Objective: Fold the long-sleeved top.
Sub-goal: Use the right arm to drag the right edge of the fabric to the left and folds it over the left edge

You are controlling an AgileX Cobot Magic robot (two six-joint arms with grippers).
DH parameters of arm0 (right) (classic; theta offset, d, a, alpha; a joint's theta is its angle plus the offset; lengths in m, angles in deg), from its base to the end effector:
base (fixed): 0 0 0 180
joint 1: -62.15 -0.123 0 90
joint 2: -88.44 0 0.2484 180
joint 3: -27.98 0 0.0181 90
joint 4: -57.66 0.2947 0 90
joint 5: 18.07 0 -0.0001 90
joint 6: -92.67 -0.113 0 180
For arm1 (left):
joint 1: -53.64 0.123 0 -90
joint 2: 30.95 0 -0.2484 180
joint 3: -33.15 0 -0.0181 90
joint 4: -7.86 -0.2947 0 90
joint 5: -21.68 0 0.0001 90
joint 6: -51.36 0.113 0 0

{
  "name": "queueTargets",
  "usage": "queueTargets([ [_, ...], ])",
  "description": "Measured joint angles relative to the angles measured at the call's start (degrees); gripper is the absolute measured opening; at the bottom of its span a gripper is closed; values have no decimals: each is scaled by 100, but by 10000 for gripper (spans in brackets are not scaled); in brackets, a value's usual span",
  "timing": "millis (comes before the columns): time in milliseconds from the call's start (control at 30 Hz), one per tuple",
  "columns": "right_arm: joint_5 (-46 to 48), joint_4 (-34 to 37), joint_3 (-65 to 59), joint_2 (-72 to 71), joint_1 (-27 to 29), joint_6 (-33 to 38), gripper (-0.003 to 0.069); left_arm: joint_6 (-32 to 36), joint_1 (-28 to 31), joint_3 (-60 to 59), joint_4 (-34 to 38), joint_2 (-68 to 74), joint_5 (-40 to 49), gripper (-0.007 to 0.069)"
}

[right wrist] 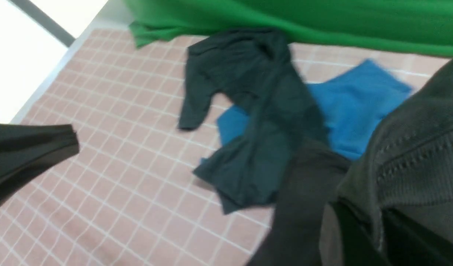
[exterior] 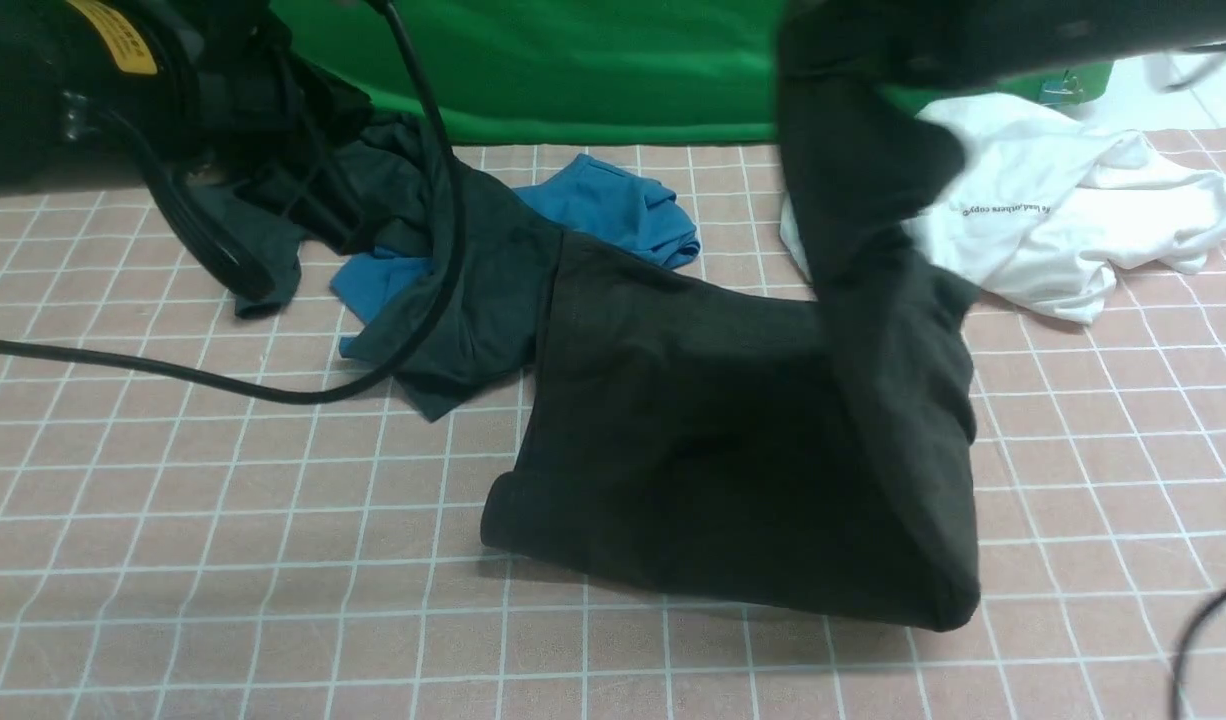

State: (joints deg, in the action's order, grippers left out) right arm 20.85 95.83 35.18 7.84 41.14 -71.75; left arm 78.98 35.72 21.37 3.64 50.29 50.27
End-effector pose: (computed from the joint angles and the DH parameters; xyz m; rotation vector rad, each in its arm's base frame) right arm 0.3776 0.1921 0.3156 -0.3347 2.2068 0.7940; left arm 0.3377 -0.1050 0.3119 0.8667 1.9413 0.1760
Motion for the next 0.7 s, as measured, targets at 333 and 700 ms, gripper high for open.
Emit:
queueTargets([
  [333, -438, 130, 599, 1618, -744, -77, 85, -107, 0, 0, -44, 0, 0, 17],
  [700, -579, 487, 923, 2329, -874, -744, 408, -111, 0, 0, -44, 0, -5, 17],
])
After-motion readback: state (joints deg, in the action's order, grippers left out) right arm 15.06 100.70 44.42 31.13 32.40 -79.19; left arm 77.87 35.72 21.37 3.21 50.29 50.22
